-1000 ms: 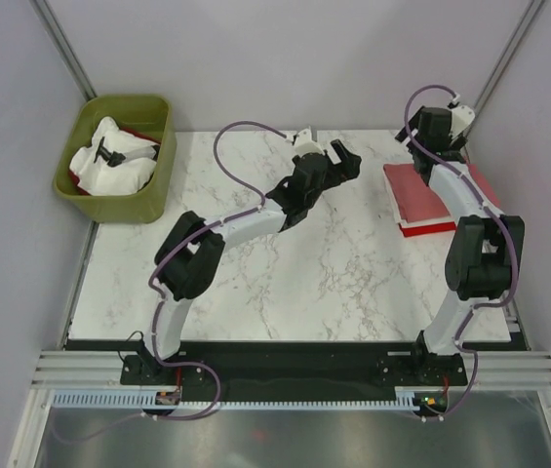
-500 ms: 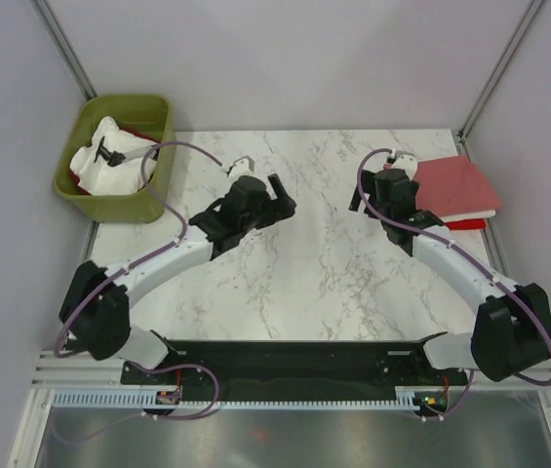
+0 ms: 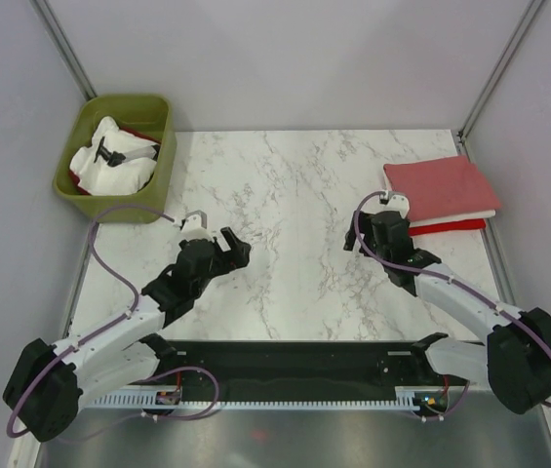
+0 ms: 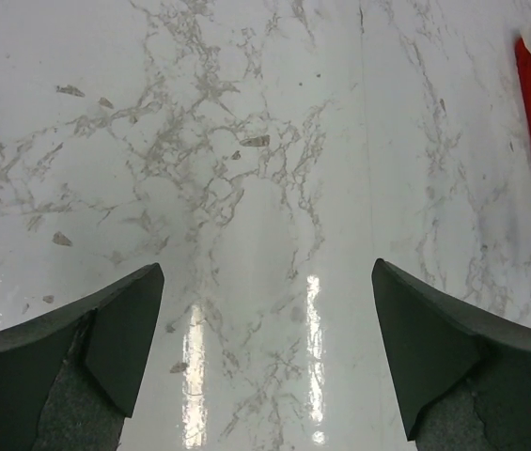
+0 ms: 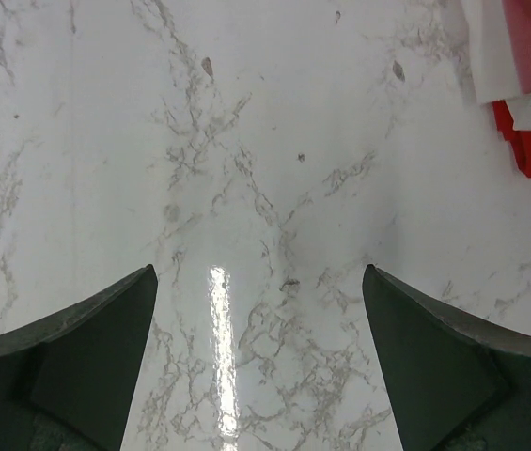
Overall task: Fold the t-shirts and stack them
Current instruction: Reset both grippers
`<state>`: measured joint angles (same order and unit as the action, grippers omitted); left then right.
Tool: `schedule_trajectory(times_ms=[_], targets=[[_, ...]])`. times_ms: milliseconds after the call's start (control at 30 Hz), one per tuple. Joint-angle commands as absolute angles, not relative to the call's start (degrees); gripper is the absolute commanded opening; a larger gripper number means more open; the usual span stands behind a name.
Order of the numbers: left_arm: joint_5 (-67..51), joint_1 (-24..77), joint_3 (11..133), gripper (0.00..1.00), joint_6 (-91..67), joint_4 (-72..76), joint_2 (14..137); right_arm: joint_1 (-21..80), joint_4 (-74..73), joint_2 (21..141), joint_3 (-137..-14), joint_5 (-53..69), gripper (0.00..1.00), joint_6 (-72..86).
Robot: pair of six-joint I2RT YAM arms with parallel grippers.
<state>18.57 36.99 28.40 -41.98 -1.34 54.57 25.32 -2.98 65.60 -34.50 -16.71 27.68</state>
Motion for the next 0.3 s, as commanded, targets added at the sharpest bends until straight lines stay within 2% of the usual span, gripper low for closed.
schedule_trajectory(times_ms=[0, 267], targets=[[24.42, 37.0, 20.41, 1.0, -37.0, 14.9, 51.86, 25.22, 1.76, 67.14, -34.54, -17.13, 0.98, 29.79], [25.49, 36.74, 22.33, 0.99, -36.91, 10.63, 50.0, 25.22, 4.13, 66.81, -32.79, -16.79, 0.98, 29.88]])
